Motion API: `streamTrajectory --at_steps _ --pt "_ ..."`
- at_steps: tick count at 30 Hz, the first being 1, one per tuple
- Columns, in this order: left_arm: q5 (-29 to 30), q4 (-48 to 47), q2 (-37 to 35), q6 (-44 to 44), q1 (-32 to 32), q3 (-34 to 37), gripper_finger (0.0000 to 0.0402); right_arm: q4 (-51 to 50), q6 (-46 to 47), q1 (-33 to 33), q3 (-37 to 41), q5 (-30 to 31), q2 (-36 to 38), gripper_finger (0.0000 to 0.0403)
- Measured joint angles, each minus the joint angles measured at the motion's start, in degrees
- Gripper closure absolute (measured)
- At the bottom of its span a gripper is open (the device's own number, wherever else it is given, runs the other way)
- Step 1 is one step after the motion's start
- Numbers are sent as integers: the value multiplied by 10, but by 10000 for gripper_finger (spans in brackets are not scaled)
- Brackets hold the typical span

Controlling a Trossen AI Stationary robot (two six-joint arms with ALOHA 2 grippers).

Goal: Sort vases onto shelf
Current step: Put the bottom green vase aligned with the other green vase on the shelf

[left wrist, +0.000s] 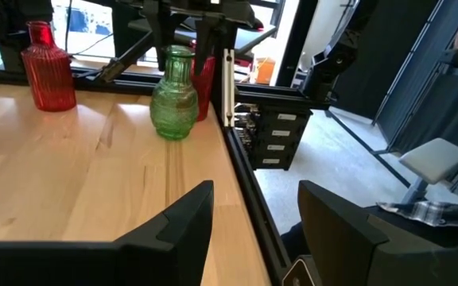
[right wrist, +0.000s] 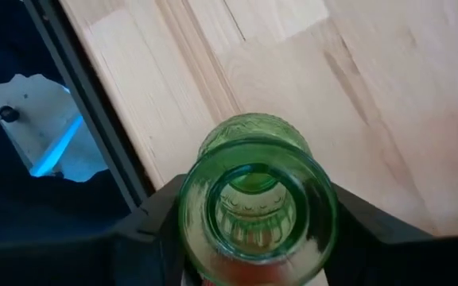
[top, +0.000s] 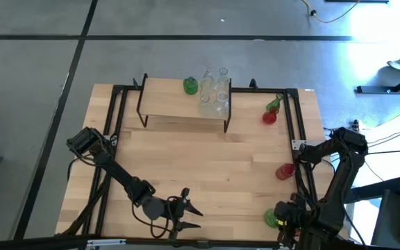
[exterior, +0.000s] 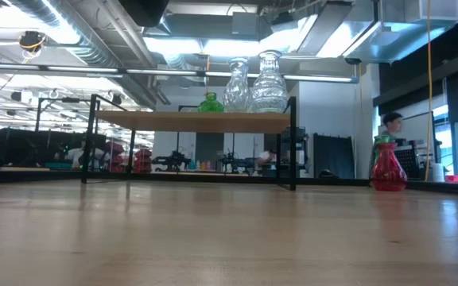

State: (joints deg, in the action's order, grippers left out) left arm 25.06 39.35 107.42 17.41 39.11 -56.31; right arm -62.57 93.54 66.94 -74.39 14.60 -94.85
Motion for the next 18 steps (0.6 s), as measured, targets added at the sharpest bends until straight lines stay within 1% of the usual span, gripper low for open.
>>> streamTrajectory --at_steps 6,10,13,18 --pt "0 -1 0 0 0 0 224 1 -21 -6 0 41 0 209" --pt "15 -1 0 -15 0 0 224 23 -50 -30 0 39 0 196" --pt "23 -2 0 -18 0 0 224 37 -114 -58 0 61 0 205" --pt "23 -9 0 -19 0 0 224 54 -234 -129 0 81 0 210"
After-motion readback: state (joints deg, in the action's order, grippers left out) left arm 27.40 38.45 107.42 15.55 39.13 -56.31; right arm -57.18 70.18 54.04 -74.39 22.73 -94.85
